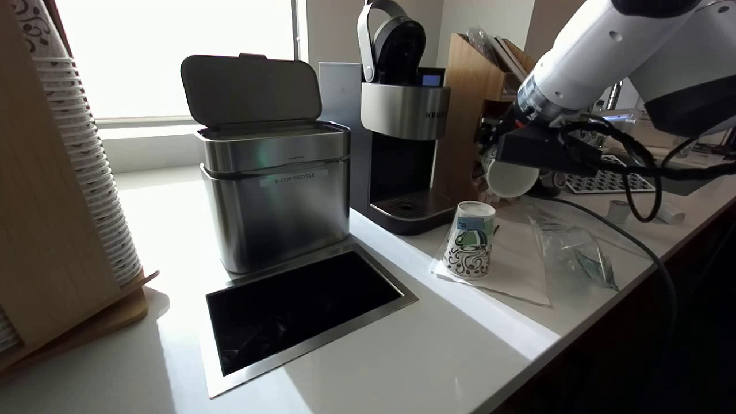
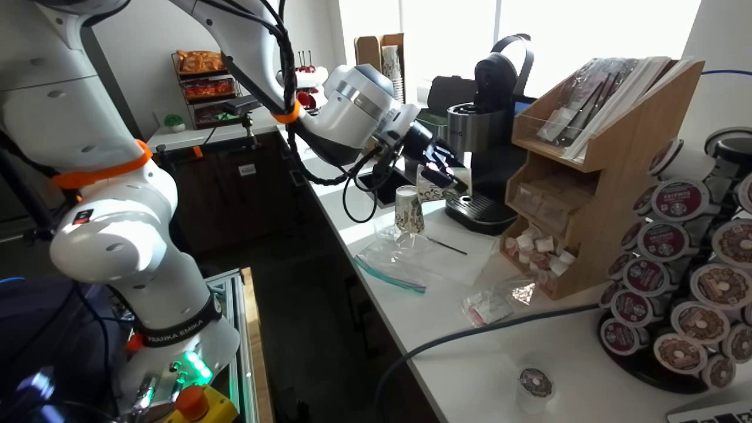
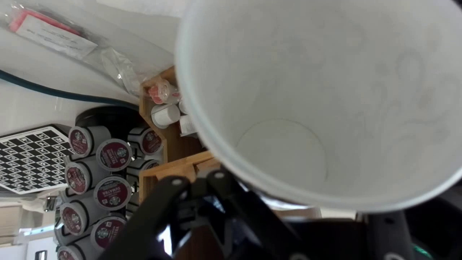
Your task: Stack the cups
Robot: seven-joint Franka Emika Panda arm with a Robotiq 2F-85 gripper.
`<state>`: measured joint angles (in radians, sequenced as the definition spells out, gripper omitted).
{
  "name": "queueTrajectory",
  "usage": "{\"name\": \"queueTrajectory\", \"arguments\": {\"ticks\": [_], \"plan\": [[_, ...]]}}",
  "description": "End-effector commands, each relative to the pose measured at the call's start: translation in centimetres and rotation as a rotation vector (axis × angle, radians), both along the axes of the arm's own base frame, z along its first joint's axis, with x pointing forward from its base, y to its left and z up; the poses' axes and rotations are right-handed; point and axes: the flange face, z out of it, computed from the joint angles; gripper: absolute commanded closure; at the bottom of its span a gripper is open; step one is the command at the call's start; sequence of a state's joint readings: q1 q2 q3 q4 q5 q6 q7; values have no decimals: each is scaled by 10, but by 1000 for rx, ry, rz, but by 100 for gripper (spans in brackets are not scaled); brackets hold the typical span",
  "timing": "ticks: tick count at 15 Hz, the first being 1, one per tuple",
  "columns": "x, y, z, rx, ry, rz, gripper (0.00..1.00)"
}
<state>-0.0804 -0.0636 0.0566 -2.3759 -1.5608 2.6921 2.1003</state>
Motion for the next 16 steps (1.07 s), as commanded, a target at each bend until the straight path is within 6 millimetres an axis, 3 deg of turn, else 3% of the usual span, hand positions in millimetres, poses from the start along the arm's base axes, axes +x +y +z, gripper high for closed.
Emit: {"name": "queueTrajectory", "arguments": {"ticks": [1, 16], "plan": [[-4, 14, -3, -48, -70, 0, 60], [-10, 56, -20, -177, -221, 91, 60]]}}
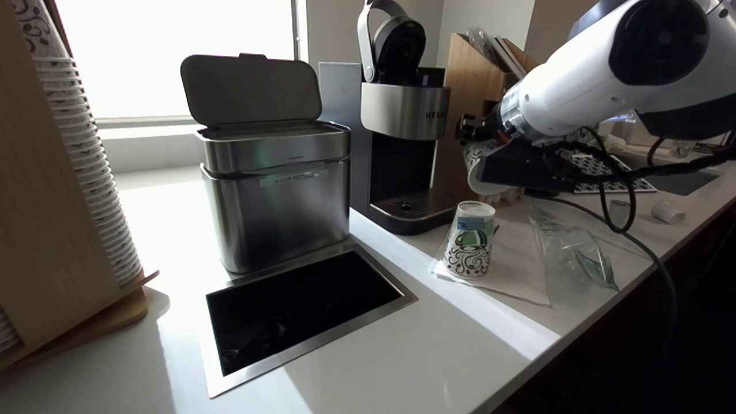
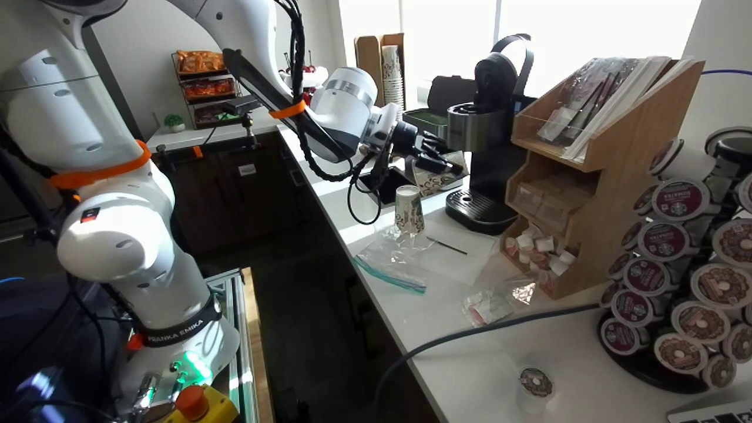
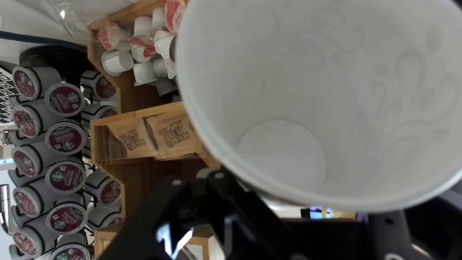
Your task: Stack the cups
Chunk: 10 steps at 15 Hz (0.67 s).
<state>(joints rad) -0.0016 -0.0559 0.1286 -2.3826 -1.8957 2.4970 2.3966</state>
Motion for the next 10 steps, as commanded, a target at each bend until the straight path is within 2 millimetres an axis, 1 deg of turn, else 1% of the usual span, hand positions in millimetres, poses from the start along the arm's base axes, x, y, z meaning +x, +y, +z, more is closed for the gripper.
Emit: {"name": "queueTrajectory", "arguments": {"ticks": [1, 4, 10], "plan": [[-5, 10, -10, -17, -49, 15, 60], [-6, 18, -15, -41, -73, 32, 60], [-6, 28, -28, -90, -117, 75, 60]]}}
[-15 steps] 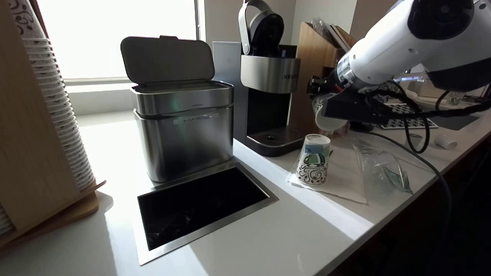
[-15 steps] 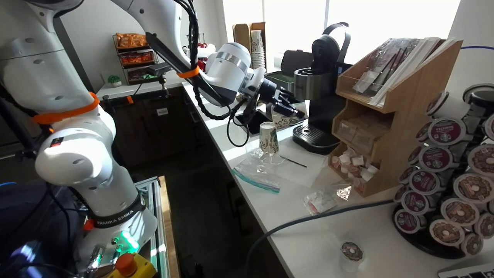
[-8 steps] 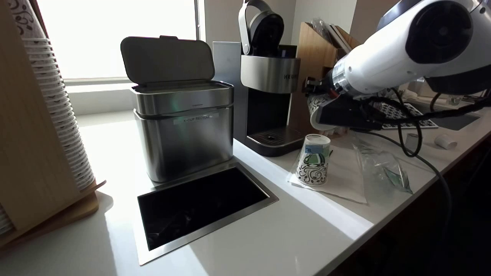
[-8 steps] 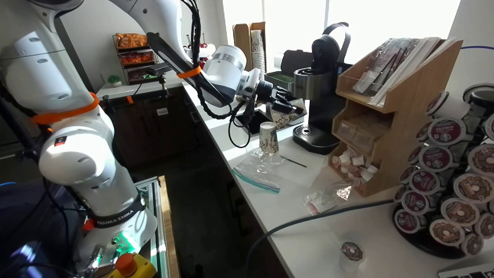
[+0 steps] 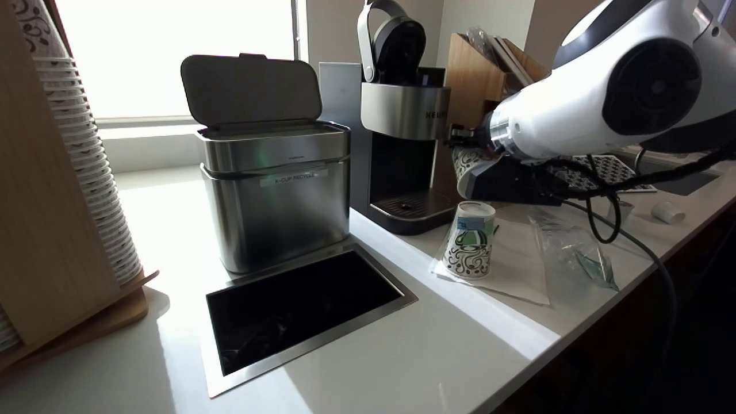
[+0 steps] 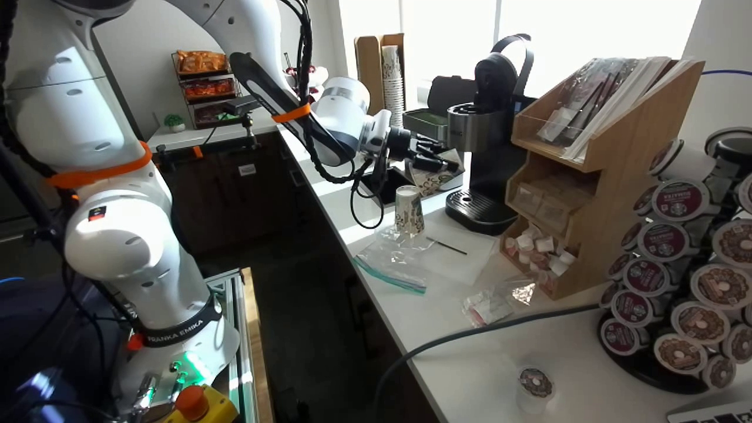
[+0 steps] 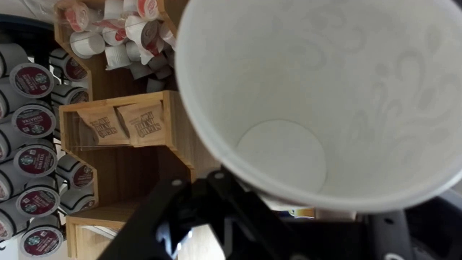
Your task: Stack the cups
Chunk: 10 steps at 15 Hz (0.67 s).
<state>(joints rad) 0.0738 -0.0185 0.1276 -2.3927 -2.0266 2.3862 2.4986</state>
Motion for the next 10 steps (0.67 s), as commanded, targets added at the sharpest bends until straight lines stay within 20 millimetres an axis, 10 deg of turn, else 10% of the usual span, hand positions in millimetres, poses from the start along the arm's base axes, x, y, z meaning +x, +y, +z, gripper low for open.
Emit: {"name": "queueTrajectory", "arguments": {"ticks": [1, 10], "plan": [[-4, 6, -10, -21, -57, 26, 60], [-6, 23, -24, -79, -109, 75, 60]]}}
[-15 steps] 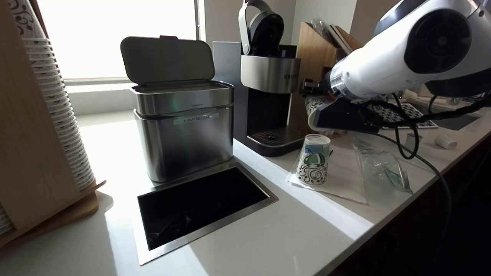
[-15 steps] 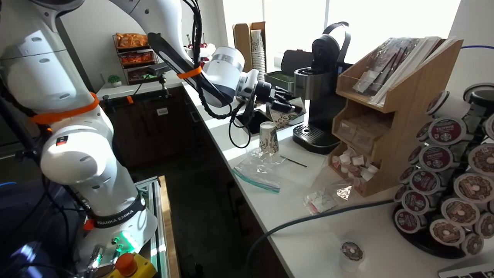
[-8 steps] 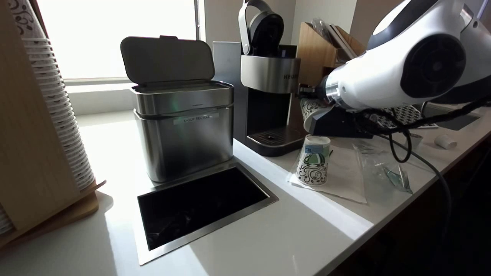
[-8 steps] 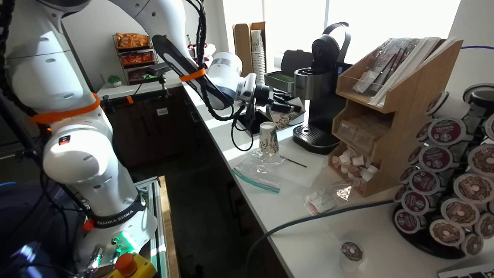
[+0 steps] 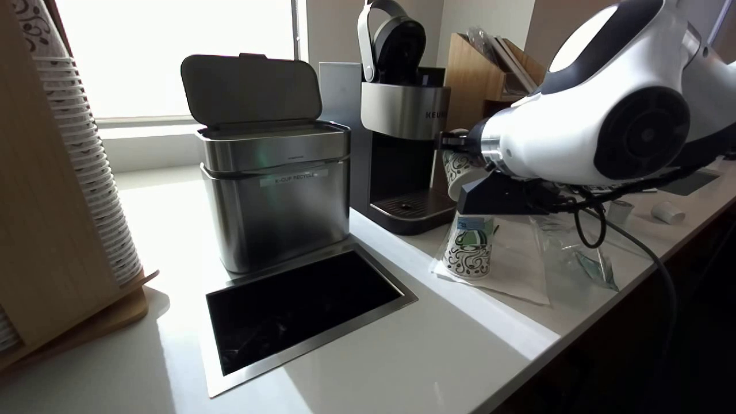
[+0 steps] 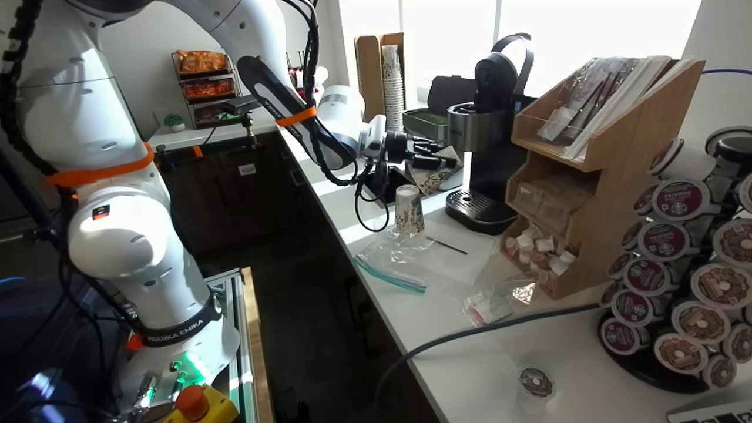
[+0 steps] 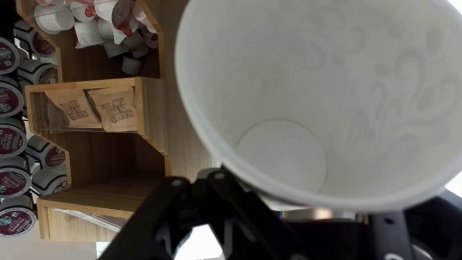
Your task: Stack the cups
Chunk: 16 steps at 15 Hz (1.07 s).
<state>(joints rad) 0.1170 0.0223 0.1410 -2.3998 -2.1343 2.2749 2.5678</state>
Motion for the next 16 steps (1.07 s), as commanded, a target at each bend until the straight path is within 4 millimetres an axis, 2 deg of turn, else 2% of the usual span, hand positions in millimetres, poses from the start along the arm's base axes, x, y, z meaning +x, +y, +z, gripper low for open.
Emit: {"name": "queueTrajectory", "arguments": {"ticks": [1, 7, 14, 15, 16], "plan": [[-7, 9, -10, -11, -47, 31, 60], [-13, 18, -20, -64, -114, 61, 60], [-20, 15, -42, -97, -139, 61, 60], [-14, 15, -33, -106, -109, 41, 60], [-15, 14, -35, -108, -105, 40, 35]]}}
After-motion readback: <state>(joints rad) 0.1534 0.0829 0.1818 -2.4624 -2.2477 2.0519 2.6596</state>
